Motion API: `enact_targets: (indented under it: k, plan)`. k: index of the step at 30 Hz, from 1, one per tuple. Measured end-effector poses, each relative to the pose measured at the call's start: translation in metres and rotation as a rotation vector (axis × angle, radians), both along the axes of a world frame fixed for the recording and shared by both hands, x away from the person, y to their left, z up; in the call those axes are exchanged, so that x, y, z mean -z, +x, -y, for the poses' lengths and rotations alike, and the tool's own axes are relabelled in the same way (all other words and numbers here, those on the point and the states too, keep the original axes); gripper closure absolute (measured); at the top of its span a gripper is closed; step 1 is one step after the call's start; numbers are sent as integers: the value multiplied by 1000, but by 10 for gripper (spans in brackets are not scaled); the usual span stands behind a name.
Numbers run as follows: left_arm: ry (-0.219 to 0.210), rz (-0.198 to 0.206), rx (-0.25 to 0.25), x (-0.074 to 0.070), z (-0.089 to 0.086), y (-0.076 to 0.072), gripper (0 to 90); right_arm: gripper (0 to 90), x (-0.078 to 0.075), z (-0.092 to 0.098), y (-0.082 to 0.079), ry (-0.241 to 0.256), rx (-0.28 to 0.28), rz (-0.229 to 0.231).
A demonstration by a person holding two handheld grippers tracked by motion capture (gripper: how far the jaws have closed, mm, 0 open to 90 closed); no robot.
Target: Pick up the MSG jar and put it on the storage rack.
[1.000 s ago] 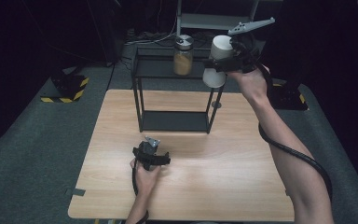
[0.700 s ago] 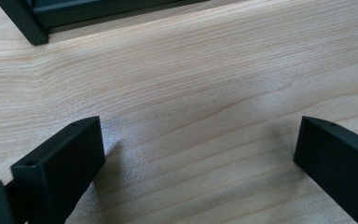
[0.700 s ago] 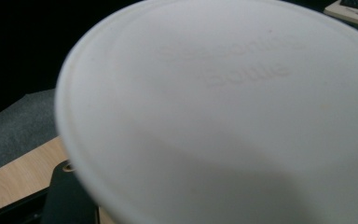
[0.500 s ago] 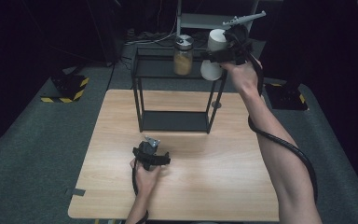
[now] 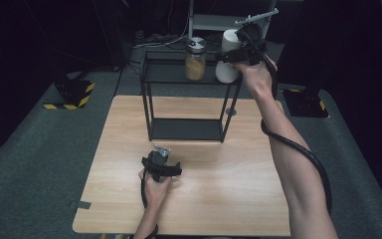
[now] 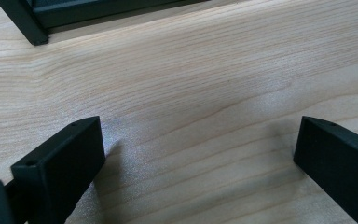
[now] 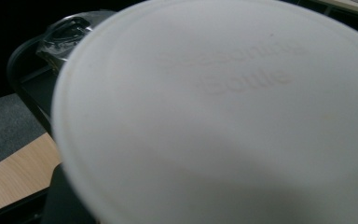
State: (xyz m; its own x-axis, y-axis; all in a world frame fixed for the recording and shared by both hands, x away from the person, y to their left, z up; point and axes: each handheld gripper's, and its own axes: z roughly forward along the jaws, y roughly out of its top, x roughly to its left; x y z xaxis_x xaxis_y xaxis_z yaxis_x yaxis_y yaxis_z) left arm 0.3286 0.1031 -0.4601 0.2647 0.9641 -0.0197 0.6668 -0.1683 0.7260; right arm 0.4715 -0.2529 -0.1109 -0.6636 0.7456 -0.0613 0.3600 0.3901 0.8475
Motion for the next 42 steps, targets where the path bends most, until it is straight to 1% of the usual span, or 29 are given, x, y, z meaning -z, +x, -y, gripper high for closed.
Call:
enact_targets:
  k: [2,5,7,8,9,13,15,24,27,29,34,37,42]
  plan:
    - [0,0,0,0,0,0,18,341,1,0,2,8,7,-6]
    - [0,0,0,0,0,0,18,341,2,-2,3,4,7,-8]
    - [0,1,0,0,0,0,18,341,3,-7,4,-12,7,-9]
    - [-1,1,-1,0,0,0,18,341,4,-8,4,-11,8,-8]
    - [0,0,0,0,0,0,18,341,6,-7,5,5,5,-13]
    - [-2,1,-1,0,0,0,18,340,6,-9,5,0,0,-11]
    - [0,0,0,0,0,0,18,340,7,-8,6,8,-1,-11]
    - [0,1,0,0,0,0,18,329,9,-8,6,12,2,-11]
    - [0,0,0,0,0,0,18,284,10,-11,3,-3,16,-5]
    - [0,0,0,0,0,0,18,231,10,-13,3,-13,28,-5]
    - [0,1,0,0,0,0,18,137,15,-11,1,-16,48,0]
    - [0,1,0,0,0,0,18,105,18,-6,-2,-4,50,8]
    - [0,0,1,0,0,0,18,81,22,1,-10,1,41,39]
